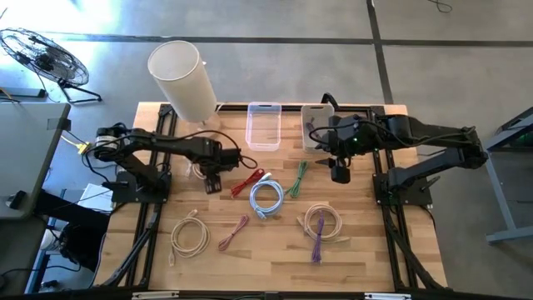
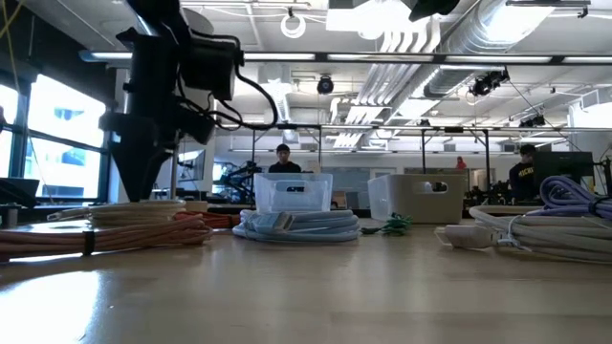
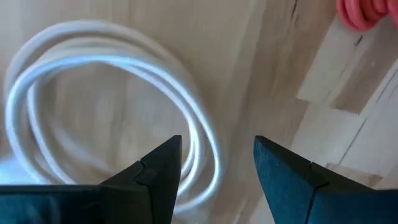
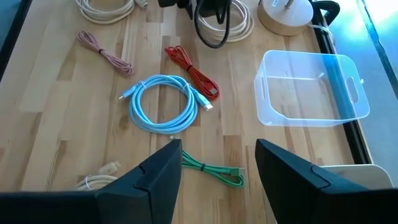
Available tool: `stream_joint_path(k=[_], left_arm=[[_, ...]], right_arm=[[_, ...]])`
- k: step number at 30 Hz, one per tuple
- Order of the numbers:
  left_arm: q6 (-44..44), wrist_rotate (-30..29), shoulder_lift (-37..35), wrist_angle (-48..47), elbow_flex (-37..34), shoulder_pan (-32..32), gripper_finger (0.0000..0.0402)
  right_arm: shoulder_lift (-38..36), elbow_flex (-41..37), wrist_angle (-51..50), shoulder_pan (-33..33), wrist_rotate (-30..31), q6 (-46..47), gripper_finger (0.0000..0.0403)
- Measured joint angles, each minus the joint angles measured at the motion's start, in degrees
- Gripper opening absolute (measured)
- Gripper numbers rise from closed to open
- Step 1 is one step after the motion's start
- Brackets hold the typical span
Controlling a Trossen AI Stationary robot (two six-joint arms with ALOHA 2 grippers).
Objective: Pick & Place USB Port
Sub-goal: Put the top light yellow hdmi cable into the transparent bin
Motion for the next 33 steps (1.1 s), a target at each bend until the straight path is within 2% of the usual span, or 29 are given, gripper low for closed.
stream_joint_path(k=[3,12,20,23,26,27,33], left_arm=[[1.5,0.3,0.0,2.9,-1.8,-0.1,0.0193],[1.7,-5.5,0.0,5.6,-6.1,-0.1,0.0193],[3.1,-4.6,-0.3,10.3,-10.4,-0.1,0.0187],[3.4,-3.6,-0.2,10.5,-10.4,-0.1,0.0141],[5.2,-3.2,-0.2,10.7,-10.5,-0.2,0.0046],[5.5,-3.2,-0.2,10.6,-10.5,-0.2,0.0028],[5.4,-2.4,-0.2,10.6,-10.5,-0.1,0.0012]], right_arm=[[0.0,0.0,0.0,0.0,0.0,0.0,0.0197],[0.0,0.0,0.0,0.0,0.0,0.2,0.0197],[0.0,0.0,0.1,0.0,0.0,1.3,0.0197],[0.0,0.0,0.1,0.0,0.0,1.7,0.0197],[0.0,0.0,0.3,0.0,0.0,1.7,0.0197],[0.0,0.0,0.5,0.0,0.0,1.7,0.0197],[0.0,0.0,0.6,0.0,0.0,2.1,0.0197]])
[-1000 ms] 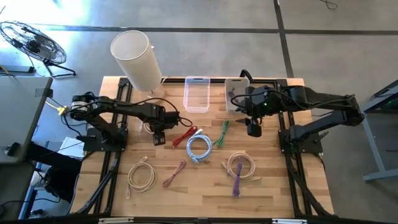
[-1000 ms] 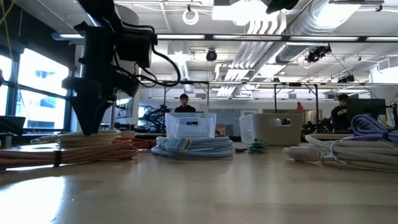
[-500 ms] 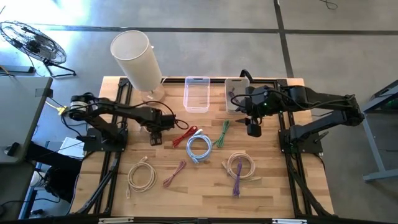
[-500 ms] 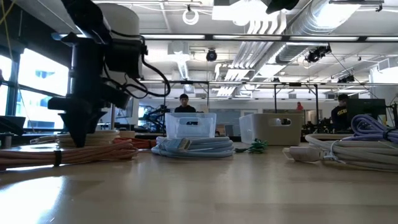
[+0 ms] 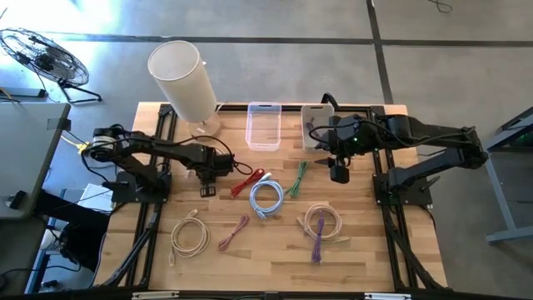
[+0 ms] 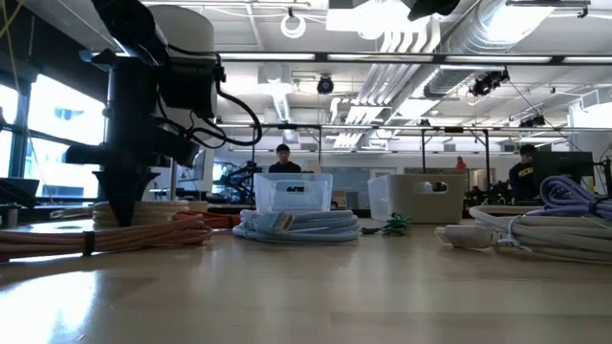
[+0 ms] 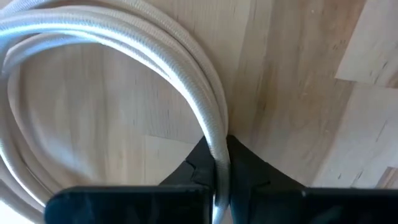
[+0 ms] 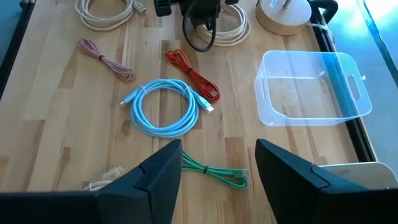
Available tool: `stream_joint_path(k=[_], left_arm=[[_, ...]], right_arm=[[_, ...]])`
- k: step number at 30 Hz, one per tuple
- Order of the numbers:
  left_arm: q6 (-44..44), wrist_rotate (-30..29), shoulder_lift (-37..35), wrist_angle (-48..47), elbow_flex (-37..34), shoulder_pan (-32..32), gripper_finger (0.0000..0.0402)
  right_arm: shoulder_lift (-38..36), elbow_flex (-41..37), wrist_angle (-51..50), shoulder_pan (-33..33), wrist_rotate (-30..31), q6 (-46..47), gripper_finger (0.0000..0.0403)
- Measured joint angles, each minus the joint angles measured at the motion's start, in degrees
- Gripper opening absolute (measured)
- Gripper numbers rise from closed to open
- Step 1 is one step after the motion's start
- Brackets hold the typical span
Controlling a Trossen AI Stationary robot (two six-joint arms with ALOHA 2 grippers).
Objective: Pick & Place USB Port
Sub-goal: Put the top light yellow hdmi cable into the transparent bin
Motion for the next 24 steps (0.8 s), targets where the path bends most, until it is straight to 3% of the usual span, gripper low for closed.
stream_joint_path(k=[8,17,24], left_arm=[[-0.5,4.9,-3.4,-0.2,4.0,-2.4,0.0011],[-2.0,4.5,-9.3,-5.3,14.7,-6.0,0.001],[0.5,-5.4,-12.0,-0.6,25.3,-7.1,0.001]], right_arm=[[0.0,0.0,0.0,0.0,0.1,0.0,0.0197],[0.0,0.0,0.4,0.0,0.8,-0.2,0.0197],[0.0,0.0,0.5,0.0,0.9,-0.6,0.0197]])
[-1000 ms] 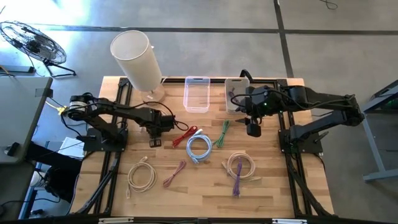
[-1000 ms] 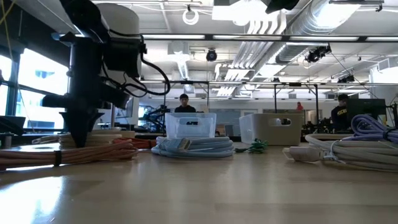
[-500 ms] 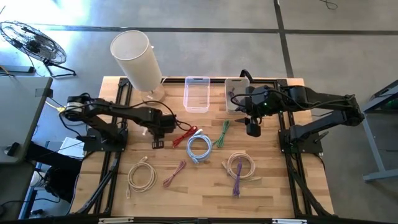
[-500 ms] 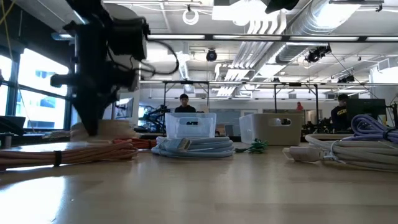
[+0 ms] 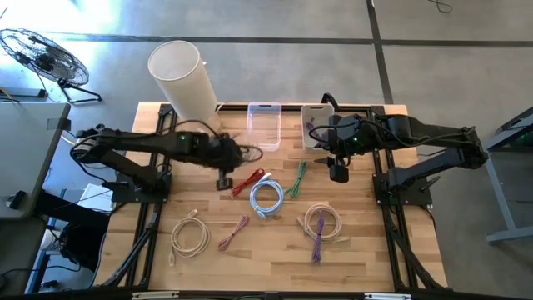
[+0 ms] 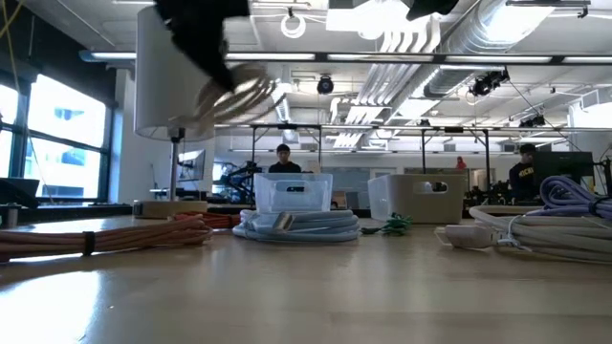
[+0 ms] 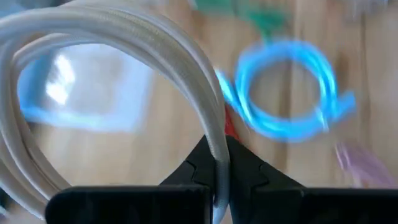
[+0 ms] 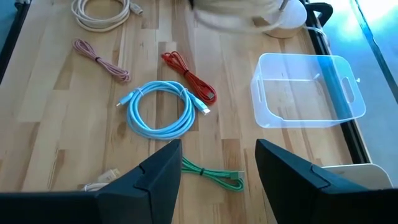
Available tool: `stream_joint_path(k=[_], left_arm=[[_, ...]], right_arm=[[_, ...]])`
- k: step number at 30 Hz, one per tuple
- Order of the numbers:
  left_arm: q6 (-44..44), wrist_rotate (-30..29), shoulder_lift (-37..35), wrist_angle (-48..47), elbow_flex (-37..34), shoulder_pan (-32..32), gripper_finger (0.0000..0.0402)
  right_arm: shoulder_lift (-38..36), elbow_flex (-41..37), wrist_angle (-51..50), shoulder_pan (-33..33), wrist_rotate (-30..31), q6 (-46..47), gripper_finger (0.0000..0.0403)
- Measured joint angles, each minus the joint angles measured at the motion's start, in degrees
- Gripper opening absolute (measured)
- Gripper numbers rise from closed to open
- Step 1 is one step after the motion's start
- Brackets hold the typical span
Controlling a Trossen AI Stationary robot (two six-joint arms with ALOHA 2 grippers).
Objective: Pick & Place USB Port
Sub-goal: Put the top light yellow hdmi cable into the transparent bin
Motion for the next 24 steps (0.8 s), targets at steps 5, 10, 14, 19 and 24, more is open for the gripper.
stream_joint_path(k=[5,10,14,19,24], left_arm=[[11.5,-4.1,-0.4,12.3,3.4,0.5,0.001],[18.9,1.7,-0.4,23.5,2.8,4.7,0.001],[20.7,7.2,-0.3,25.5,1.0,10.0,0.001],[20.7,16.5,-0.3,34.1,-2.8,15.7,0.001],[19.7,20.6,1.6,38.1,-5.0,19.3,0.001]], right_arm=[[0.0,0.0,-0.1,0.0,0.0,0.0,0.0197],[0.0,0.0,-0.5,0.0,0.0,0.0,0.0197],[0.0,0.0,-1.1,0.0,-0.2,0.1,0.0197],[0.0,0.0,-1.1,0.0,-0.2,0.1,0.0197],[0.0,0.0,-1.1,0.0,0.0,0.4,0.0197]])
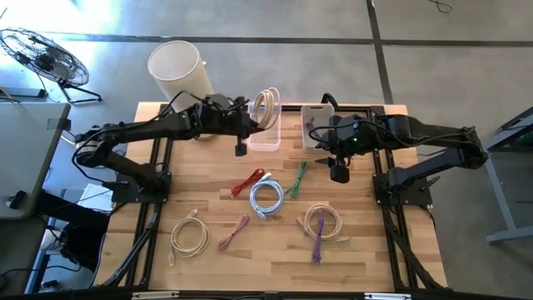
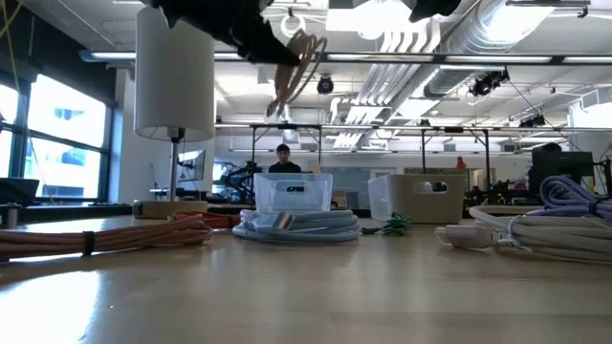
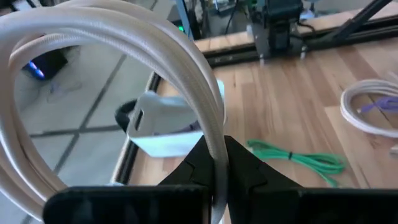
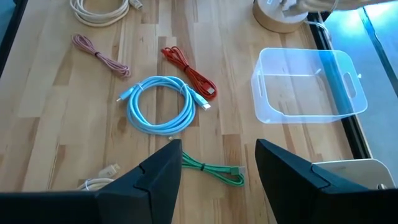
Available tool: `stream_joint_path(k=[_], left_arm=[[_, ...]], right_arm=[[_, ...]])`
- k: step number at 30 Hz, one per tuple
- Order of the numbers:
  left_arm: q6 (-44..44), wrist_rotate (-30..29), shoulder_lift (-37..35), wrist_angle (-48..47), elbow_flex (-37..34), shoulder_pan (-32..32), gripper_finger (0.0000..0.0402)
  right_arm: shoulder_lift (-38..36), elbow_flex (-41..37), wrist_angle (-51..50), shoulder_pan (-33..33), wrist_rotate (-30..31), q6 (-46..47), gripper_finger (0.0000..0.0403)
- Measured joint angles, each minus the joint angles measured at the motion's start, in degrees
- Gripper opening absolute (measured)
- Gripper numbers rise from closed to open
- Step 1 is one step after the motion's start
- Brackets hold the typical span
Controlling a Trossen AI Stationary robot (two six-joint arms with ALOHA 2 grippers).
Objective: Pick & Place USB Port
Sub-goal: Put the top light yellow hdmi cable into the transparent bin
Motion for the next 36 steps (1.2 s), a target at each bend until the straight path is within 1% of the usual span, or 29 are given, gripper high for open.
stream_joint_path(k=[6,11,17,26,30,36], left_arm=[[0.8,1.2,5.0,0.6,-0.2,0.3,0.001],[1.6,1.1,9.4,2.2,-0.2,0.3,0.001],[2.5,1.5,13.1,2.3,-0.2,2.2,0.001],[2.9,2.7,15.2,1.5,-0.3,5.6,0.001],[2.9,4.3,15.2,0.7,-0.3,6.1,0.001],[4.0,3.9,15.2,-1.2,-0.2,6.0,0.001]], right_arm=[[0.0,0.0,0.0,0.0,1.1,0.1,0.0197],[0.0,0.0,0.1,0.0,1.7,0.6,0.0197],[0.0,0.0,0.1,0.0,1.8,1.1,0.0197],[0.0,0.0,-0.4,0.0,1.6,2.7,0.0197],[0.0,0.0,-0.4,0.0,1.6,2.7,0.0197],[0.0,0.0,-0.4,0.0,1.8,2.7,0.0197]])
